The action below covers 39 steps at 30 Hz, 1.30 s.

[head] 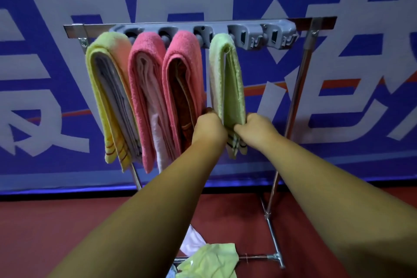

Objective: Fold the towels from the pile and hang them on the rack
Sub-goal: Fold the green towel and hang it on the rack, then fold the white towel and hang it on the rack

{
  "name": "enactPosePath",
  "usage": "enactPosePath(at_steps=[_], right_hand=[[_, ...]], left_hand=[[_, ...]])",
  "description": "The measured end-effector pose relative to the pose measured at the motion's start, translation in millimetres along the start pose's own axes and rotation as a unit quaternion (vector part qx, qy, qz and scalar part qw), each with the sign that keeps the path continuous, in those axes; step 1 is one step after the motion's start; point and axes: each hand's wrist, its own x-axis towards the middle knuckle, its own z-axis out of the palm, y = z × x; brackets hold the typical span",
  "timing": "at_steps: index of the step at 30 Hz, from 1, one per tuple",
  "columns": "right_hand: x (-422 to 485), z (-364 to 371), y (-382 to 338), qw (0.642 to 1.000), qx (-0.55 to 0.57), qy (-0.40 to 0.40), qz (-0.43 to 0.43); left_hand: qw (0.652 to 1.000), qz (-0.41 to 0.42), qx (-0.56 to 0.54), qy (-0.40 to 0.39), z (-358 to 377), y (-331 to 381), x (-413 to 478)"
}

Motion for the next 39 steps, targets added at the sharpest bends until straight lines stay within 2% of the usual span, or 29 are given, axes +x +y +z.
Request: enactPosePath(at_steps=[4,9,14,16,22,28,34,37,39], right_hand=[[-5,18,15,0.999,0.004,-0.045,0.018],[-17,41,40,0.992,-0.059,-0.107,0.021],[-31,68,75,0.98,-0.107,-0.15,0.074],[-39,86,87,0.975,-0.078,-0.178,0.107],[-75,172,115,0.949,0.029,-0.24,0.202],[-111,266,148,0.909,0.06,-0.313,0.27],[-132,336,189,0.881,0.045,-0.357,0.306],[-142,365,215,0.868,0.019,-0.377,0.322],[-150,382,231,0.863,-0.003,-0.388,0.324]], left_hand=[[0.996,-0.006,0.021,-0.083,15,-13,-7],[0.985,-0.009,0.036,-0.171,33,-41,-29],[0.94,-0.08,0.038,-0.329,49,-78,-60],[0.924,-0.111,0.016,-0.367,58,-97,-76],[0.89,-0.177,-0.034,-0.418,92,-164,-126],[0.84,-0.266,-0.065,-0.469,137,-233,-168],[0.816,-0.303,-0.036,-0.49,194,-299,-203],[0.8,-0.29,0.008,-0.525,221,-325,-225],[0.801,-0.304,0.014,-0.516,232,-332,-241]])
